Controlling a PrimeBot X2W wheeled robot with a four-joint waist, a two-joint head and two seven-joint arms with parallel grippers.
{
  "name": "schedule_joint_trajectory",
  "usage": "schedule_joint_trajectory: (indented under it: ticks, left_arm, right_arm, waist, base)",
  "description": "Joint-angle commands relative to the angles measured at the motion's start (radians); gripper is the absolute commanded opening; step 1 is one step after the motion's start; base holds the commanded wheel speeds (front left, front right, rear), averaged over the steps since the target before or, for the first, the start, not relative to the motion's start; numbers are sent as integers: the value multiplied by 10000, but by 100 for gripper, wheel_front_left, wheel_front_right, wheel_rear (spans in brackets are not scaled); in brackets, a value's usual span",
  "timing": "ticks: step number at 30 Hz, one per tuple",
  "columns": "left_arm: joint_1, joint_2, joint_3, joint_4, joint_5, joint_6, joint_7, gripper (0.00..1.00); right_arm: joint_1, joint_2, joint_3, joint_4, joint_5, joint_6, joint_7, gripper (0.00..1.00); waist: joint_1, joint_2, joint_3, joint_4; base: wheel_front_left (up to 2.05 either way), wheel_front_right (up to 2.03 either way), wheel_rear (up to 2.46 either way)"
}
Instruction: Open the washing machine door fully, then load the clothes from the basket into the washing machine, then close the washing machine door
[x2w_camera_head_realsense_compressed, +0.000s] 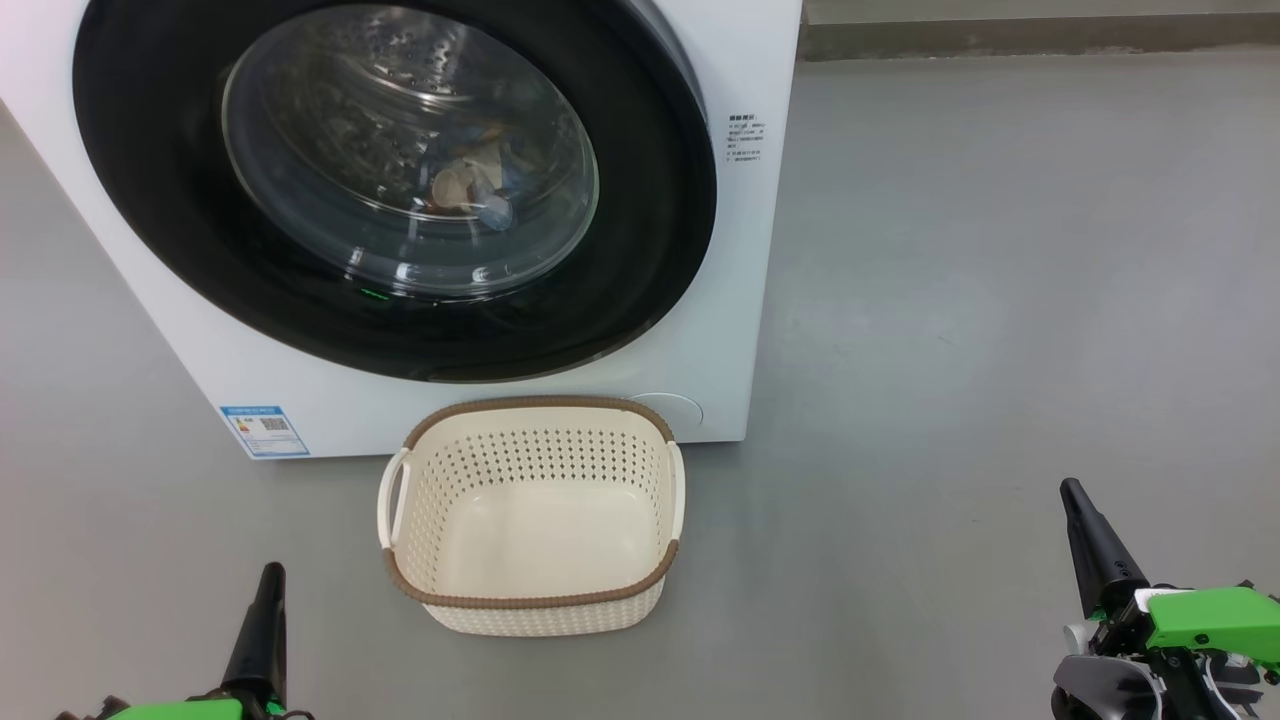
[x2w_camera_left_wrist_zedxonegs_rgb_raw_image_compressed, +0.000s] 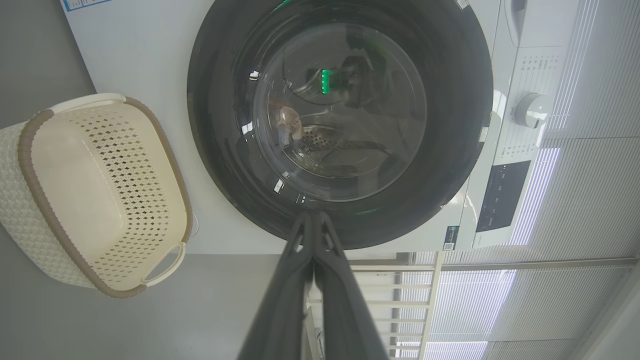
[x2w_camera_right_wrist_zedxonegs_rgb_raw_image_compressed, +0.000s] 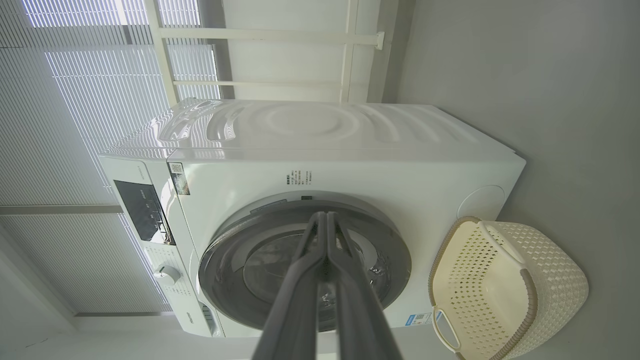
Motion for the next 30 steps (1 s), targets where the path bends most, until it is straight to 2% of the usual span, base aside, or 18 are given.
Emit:
schedule_joint_trajectory:
  ticks: [1, 30]
  left_arm:
    - [-459, 87, 338, -308, -67, -25, 72, 0]
    - [-458, 87, 336, -310, -68, -25, 71, 0]
  right_arm:
    - [-409, -101, 179, -289, 16, 16, 83, 0]
    - [-409, -101, 179, -289, 16, 16, 83, 0]
  waist:
    - [0, 0, 0, 0]
    - [0, 0, 0, 0]
  base:
    - [0, 0, 0]
    - [0, 0, 0]
